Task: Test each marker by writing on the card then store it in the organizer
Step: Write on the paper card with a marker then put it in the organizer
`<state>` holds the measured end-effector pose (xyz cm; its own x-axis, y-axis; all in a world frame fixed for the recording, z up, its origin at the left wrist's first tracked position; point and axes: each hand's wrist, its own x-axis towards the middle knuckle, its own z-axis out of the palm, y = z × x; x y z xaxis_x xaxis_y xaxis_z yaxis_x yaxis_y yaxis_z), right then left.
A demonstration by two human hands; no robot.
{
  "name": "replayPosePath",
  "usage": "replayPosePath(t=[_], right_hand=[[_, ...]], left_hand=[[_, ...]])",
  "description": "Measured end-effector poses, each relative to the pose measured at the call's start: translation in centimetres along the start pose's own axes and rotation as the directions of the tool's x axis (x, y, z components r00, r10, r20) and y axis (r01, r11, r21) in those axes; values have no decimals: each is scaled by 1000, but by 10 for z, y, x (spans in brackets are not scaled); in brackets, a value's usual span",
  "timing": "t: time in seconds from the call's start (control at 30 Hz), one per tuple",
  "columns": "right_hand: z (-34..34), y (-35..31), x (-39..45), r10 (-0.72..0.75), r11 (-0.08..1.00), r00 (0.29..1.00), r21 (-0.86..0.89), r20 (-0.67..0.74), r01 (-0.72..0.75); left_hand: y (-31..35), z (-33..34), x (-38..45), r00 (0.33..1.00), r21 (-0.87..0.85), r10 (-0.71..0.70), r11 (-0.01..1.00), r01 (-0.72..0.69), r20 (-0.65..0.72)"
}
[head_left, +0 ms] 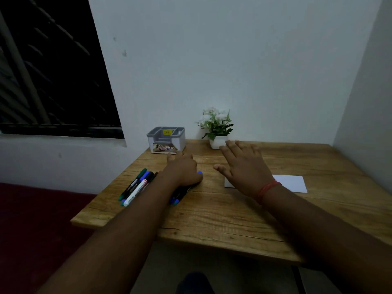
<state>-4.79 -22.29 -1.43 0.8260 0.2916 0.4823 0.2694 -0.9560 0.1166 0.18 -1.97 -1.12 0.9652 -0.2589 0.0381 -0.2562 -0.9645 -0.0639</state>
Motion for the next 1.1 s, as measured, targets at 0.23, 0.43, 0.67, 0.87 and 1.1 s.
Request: replayPosePath(t=[0.23,0.43,0.67,0.87,1.1], right_hand=[[7,24,-14,-29,999,1000,15,5,29],[10,40,-8,137,809,991,576,5,-115],[9,62,10,330,-77,914,972,234,-221],[26,67,14,417,-249,849,939,324,-236],[24,67,11,435,-86,846,950,307,-300]], left_hand=[[35,-18,11,943,-689,-165,720,-85,-290],[64,-23,36,937,-995,-337,-24,-101,-87],[91,-8,56,986,-904,-159,-428,-19,54],[93,15,65,989,-988,3,-58,-146,-147],[94,23,68,942,-935,173,160,-316,-288]])
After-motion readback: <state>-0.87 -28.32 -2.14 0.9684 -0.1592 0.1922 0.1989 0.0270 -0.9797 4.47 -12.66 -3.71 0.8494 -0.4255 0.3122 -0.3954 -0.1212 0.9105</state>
